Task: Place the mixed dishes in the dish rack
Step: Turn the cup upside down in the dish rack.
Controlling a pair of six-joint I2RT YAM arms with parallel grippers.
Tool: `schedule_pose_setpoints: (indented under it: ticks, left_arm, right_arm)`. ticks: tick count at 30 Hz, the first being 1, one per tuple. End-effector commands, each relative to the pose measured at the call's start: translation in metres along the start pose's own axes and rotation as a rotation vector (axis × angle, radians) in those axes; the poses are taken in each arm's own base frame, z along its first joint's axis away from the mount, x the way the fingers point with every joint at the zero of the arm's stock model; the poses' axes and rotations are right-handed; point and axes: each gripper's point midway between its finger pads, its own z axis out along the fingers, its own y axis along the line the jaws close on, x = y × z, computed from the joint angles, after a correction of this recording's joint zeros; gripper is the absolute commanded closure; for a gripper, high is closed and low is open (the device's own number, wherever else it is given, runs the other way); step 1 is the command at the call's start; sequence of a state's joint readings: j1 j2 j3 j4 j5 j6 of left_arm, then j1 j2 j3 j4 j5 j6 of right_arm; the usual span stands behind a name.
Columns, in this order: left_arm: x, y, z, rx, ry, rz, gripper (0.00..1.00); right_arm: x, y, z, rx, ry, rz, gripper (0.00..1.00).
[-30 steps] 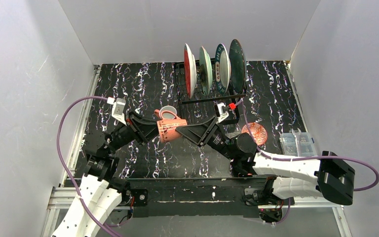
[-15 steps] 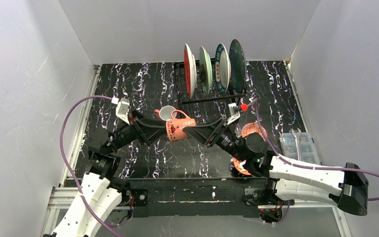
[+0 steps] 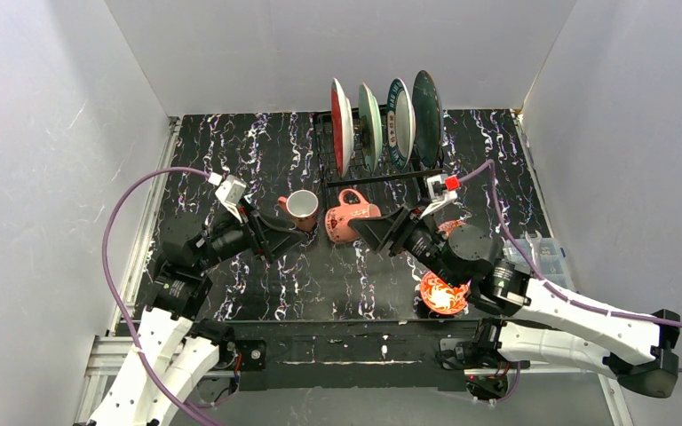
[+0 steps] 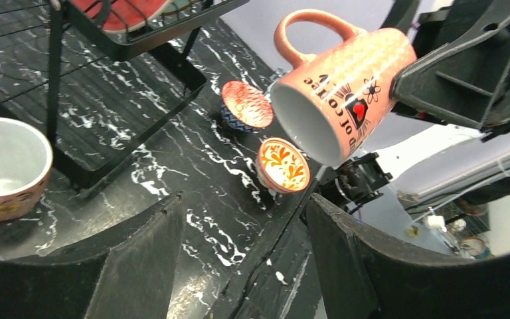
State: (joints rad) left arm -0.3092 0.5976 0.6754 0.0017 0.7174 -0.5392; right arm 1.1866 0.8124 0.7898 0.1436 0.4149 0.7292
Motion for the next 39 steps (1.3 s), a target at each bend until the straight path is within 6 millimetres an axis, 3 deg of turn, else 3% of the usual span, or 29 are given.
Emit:
schedule_pose_setpoints:
  ticks: [1, 10, 21, 31, 39]
  left_arm:
    - [0.011, 0.015, -0.010, -0.096, 0.074, 0.066, 0.35]
    - [0.033, 0.040, -0.018, -0.204, 0.142, 0.083, 0.34]
    - [0.053, 0.054, -0.013, -0.232, 0.243, 0.009, 0.32]
    - [0.061, 0.055, -0.013, -0.227, 0.277, -0.027, 0.33]
    - [0.064, 0.055, -0.014, -0.229, 0.285, -0.033, 0.33]
  right_arm:
    - [-0.030, -0.015, -0.011, 0.128, -0.054, -0.112, 0.78]
    - [-0.037, -0.052, -0.018, 0.336, -0.028, -0.291, 0.79]
    - [-0.051, -0.091, -0.023, 0.571, -0.049, -0.498, 0.79]
    - [-0.046, -0.115, -0.008, 0.655, -0.060, -0.581, 0.79]
    - [-0.039, -0.157, 0.008, 0.678, -0.028, -0.547, 0.79]
